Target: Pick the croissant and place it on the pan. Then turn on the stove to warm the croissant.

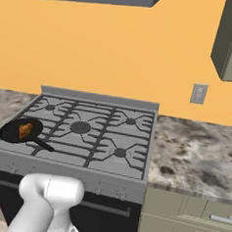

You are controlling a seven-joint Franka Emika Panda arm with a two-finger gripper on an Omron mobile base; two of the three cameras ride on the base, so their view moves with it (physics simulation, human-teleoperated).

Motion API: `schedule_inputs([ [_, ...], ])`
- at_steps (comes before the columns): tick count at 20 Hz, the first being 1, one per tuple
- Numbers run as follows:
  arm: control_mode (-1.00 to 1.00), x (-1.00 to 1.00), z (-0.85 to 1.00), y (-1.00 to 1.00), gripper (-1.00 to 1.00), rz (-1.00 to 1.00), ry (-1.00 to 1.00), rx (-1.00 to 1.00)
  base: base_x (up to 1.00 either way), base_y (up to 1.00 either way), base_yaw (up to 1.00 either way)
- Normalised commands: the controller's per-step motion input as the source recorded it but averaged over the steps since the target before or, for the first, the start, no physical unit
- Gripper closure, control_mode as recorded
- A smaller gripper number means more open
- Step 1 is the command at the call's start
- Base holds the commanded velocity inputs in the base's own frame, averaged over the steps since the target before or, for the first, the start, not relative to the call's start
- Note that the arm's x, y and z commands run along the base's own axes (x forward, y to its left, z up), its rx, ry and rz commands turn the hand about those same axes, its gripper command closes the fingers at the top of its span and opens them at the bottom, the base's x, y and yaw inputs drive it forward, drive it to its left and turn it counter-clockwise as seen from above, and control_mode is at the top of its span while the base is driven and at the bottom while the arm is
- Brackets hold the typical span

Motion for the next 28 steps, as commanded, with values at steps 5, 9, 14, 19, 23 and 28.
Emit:
schedule_inputs([
  [5,-1.00,0.11,-0.27,0.12,-1.00,-0.02,0.00,0.00,0.00,0.00,0.00],
  [9,-1.00,0.10,-0.26,0.08,-1.00,-0.02,0.00,0.00,0.00,0.00,0.00],
  [14,-1.00,0.10,-0.11,0.06,-1.00,-0.02,0.00,0.00,0.00,0.00,0.00],
  [19,-1.00,0.15,-0.03,0.01,-1.00,-0.01,0.00,0.00,0.00,0.00,0.00],
  [23,-1.00,0.15,-0.02,0.00,-1.00,0.00,0.00,0.00,0.00,0.00,0.00],
  [28,-1.00,0.13,-0.14,0.00,-1.00,0.00,0.00,0.00,0.00,0.00,0.00],
])
